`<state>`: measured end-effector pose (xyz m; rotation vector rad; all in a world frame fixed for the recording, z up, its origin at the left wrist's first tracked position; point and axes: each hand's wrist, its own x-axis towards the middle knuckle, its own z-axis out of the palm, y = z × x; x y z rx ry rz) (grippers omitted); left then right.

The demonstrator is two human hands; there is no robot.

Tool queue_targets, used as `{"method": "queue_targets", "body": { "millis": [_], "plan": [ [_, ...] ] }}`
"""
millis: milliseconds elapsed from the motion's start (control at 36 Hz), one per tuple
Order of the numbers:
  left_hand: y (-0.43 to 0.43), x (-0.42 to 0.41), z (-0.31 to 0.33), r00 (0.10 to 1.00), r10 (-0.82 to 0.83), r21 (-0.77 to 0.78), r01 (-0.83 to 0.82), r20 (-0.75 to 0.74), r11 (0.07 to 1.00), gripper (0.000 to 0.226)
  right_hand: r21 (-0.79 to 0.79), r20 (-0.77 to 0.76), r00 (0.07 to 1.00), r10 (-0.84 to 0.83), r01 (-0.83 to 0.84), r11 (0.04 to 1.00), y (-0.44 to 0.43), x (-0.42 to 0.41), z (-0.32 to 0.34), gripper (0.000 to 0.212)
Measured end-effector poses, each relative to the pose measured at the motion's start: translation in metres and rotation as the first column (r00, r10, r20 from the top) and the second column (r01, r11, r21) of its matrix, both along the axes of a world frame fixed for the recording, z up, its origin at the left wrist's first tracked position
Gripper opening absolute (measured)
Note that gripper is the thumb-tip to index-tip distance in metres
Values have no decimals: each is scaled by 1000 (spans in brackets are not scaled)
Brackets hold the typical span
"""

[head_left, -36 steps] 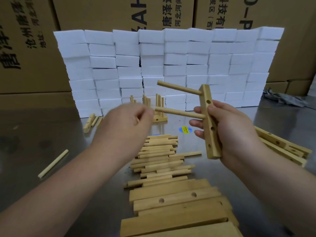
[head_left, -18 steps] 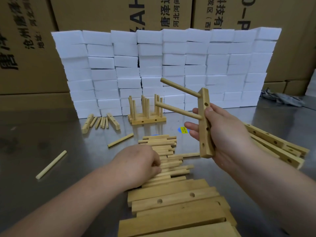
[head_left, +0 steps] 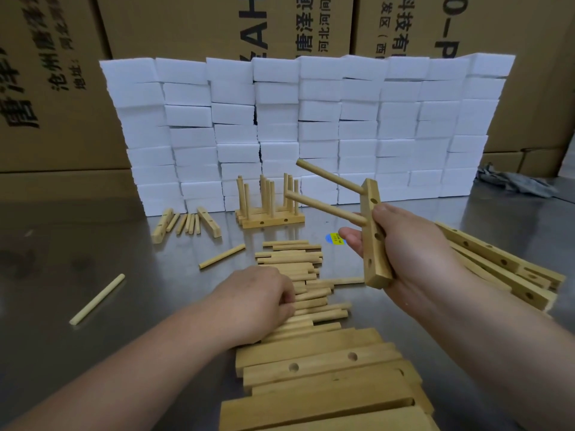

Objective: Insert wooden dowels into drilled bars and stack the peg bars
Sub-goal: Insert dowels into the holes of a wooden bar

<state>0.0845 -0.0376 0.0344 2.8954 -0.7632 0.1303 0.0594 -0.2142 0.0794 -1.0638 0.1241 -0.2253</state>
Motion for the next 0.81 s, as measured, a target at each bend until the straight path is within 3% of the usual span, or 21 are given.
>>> {"method": "queue_targets", "body": {
  "millis": [83, 167, 306, 444, 611, 806],
  "plan": [
    [0, -1, 1, 1000, 3, -49, -4, -12, 999, 6, -10, 8, 1000, -13, 13, 1000, -1, 2, 0, 20],
    [-1, -6, 13, 1000, -4, -214, 4, 3, 977, 5, -21, 27, 999, -36, 36, 999, -3, 4, 0, 15],
    [-6, -26, 38, 989, -146, -578, 125, 10, 806, 14, -42, 85, 994, -68, 72, 997, -5, 4, 3, 32],
    [-12, -38, 39, 970, -198, -593, 244, 143, 767, 15, -73, 109, 993, -36, 44, 996, -4, 0, 6, 26],
    [-12, -38, 41, 967, -168, -586, 251, 193, 770, 27, -160, 185, 983, 15, 15, 987, -4, -4, 7, 22],
    [-9, -40, 45, 900, -244, -422, 392, 362, 818, 35, -180, 227, 973, 47, -6, 984, -3, -8, 9, 26]
  ]
}}
